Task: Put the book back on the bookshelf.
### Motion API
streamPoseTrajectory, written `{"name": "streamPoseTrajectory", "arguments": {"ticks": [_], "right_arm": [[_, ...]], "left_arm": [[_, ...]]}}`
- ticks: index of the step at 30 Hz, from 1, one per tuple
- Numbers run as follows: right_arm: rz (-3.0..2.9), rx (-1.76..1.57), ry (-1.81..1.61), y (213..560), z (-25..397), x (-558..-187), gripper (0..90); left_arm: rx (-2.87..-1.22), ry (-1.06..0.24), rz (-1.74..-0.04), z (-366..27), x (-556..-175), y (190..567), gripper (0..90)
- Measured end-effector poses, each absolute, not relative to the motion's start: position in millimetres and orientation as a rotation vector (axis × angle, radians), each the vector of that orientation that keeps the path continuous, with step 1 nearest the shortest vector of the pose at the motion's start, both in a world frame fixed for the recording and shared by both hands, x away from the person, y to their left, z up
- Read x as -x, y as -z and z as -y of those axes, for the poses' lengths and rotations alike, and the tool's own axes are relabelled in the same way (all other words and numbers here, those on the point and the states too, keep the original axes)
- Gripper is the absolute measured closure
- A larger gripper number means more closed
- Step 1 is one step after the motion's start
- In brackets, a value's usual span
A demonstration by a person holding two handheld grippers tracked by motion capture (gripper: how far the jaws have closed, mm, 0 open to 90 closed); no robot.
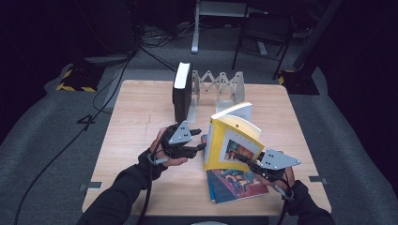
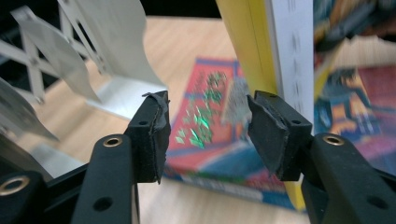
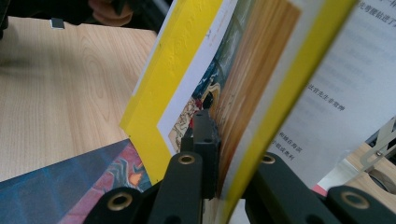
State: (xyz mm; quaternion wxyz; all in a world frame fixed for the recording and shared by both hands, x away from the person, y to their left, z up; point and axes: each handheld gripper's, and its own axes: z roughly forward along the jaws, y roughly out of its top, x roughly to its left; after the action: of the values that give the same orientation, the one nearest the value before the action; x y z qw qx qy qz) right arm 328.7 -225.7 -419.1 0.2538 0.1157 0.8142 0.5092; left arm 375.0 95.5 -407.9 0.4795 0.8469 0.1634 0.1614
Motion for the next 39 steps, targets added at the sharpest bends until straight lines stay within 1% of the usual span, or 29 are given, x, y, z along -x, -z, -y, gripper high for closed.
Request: {"name": "streamPoseTrajectory", "arguments": {"ticks": [5,9,10,11,12,14,22,27,29,31,33,35,36,39], "right_arm": [[-2.214,-0.317,-1.376,420.2,227.1,-326.5,86.1],[-2.210,-0.316,-1.376,420.8,227.4,-325.2,86.1],[-2.210,-0.318,-1.376,420.9,227.5,-324.8,86.0],[-2.208,-0.318,-1.379,421.1,227.7,-324.7,86.1],[-2.205,-0.319,-1.380,421.4,227.8,-324.7,86.1],[-2.204,-0.327,-1.382,422.0,227.9,-324.2,86.1],[-2.205,-0.315,-1.370,422.2,227.9,-321.3,86.1],[-2.207,-0.308,-1.367,422.5,228.9,-320.4,85.7],[-2.208,-0.305,-1.351,422.4,229.1,-319.3,84.7],[-2.211,-0.308,-1.350,422.3,230.2,-319.0,83.8],[-2.210,-0.310,-1.348,422.5,231.4,-318.5,83.0],[-2.208,-0.311,-1.332,422.7,232.2,-317.4,79.6],[-2.206,-0.317,-1.331,423.0,233.1,-317.2,78.9],[-2.200,-0.336,-1.315,424.5,237.7,-317.6,76.1]], "left_arm": [[-2.134,-0.339,-0.417,-97.5,-366.6,430.1,45.6],[-2.160,-0.306,-0.410,-99.6,-362.1,438.2,44.0],[-2.150,-0.266,-0.403,-100.6,-360.7,439.9,42.8],[-2.138,-0.238,-0.403,-100.8,-359.6,440.6,38.6],[-2.133,-0.219,-0.392,-100.4,-357.6,441.5,38.0],[-2.157,-0.229,-0.373,-94.2,-352.7,444.2,37.7],[-2.182,-0.200,-0.340,-66.6,-353.9,457.6,37.4],[-2.138,-0.191,-0.344,-57.5,-357.6,459.1,40.6],[-2.125,-0.187,-0.346,-53.7,-358.7,456.9,45.0],[-2.098,-0.213,-0.350,-50.3,-358.0,453.1,48.0],[-2.083,-0.229,-0.364,-47.7,-359.1,450.1,48.8],[-2.070,-0.240,-0.375,-48.3,-360.9,448.7,54.5],[-2.064,-0.230,-0.375,-48.6,-362.2,448.6,55.3],[-2.076,-0.255,-0.353,-49.2,-362.1,447.5,60.4]]}}
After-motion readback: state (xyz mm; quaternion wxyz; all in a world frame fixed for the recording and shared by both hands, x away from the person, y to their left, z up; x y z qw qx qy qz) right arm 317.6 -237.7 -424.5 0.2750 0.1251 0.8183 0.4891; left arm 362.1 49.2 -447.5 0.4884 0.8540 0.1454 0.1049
